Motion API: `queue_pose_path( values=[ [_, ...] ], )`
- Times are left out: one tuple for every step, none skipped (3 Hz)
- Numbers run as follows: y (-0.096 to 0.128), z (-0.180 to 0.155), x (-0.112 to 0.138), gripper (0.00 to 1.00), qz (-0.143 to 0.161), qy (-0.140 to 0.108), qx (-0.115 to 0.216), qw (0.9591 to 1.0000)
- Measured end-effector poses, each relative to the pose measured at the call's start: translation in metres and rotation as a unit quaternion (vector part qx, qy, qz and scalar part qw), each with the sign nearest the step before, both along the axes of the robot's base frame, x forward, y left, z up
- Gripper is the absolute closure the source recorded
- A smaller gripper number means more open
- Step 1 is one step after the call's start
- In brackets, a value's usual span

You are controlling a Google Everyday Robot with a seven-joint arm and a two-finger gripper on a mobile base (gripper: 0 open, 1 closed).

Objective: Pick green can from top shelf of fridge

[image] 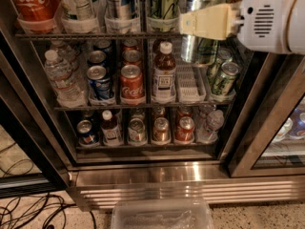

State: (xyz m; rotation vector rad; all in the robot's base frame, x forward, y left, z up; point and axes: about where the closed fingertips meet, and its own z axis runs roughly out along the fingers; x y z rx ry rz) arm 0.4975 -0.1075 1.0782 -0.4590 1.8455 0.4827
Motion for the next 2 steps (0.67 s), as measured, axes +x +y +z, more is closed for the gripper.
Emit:
queue_pose_path(
  values=[
    [0.0124, -0.0027, -0.0149, 1.00, 0.029, 0.018, -0.009, 0.9994],
    [0.0125, -0.0027, -0.0149, 1.00, 0.029, 0.018, -0.009, 0.9994]
  ],
)
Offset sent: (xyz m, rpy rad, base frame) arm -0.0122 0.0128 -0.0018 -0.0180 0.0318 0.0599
